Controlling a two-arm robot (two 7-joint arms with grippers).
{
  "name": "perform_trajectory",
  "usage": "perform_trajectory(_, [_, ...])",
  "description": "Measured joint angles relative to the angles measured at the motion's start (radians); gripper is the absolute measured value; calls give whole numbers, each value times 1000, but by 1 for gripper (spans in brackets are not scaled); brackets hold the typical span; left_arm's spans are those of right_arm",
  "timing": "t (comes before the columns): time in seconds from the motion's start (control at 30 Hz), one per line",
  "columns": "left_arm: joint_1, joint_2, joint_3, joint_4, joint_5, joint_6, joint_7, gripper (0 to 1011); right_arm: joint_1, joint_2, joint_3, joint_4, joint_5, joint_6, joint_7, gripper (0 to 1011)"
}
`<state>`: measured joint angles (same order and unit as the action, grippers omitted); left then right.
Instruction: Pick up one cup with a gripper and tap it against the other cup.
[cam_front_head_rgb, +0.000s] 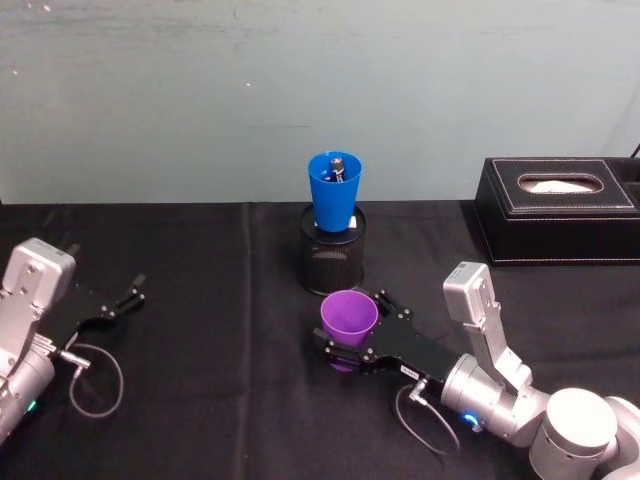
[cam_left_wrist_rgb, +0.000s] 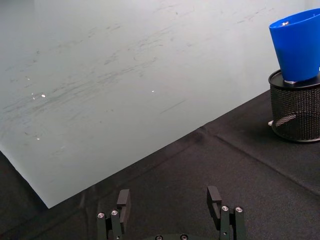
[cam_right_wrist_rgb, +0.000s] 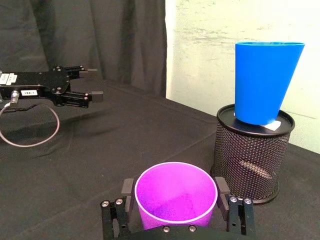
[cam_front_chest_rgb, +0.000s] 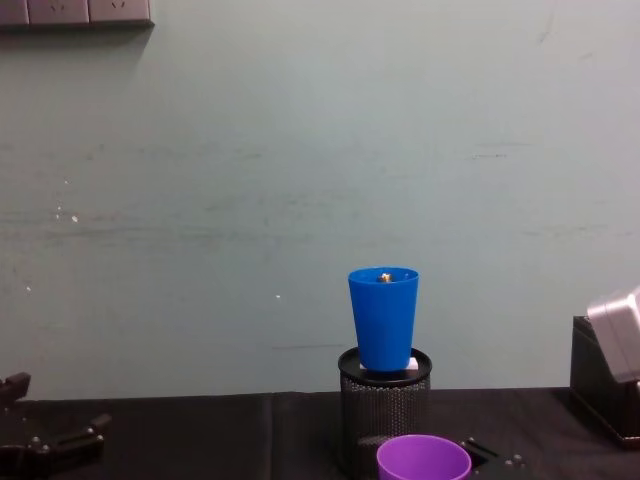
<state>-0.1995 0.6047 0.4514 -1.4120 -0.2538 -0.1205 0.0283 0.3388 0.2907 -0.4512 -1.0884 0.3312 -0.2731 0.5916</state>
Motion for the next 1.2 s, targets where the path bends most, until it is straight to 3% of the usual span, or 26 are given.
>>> perform_trajectory(0.33, [0, 0, 0, 0, 0, 0, 0, 1000, 1, 0, -1, 0, 1, 0, 0, 804])
perform_trajectory(0.5, [0, 0, 0, 0, 0, 0, 0, 1000, 1, 1, -1, -2, 1, 1, 0, 771])
perform_trajectory(0.6, [0, 0, 0, 0, 0, 0, 0, 1000, -4, 13, 0, -46, -7, 18, -11, 758])
perform_trajectory(0.77, [0, 0, 0, 0, 0, 0, 0, 1000, -14, 41, 14, -174, 6, 132, -34, 738])
perform_trajectory(1.2, [0, 0, 0, 0, 0, 0, 0, 1000, -5, 80, 29, -335, 66, 305, -65, 735])
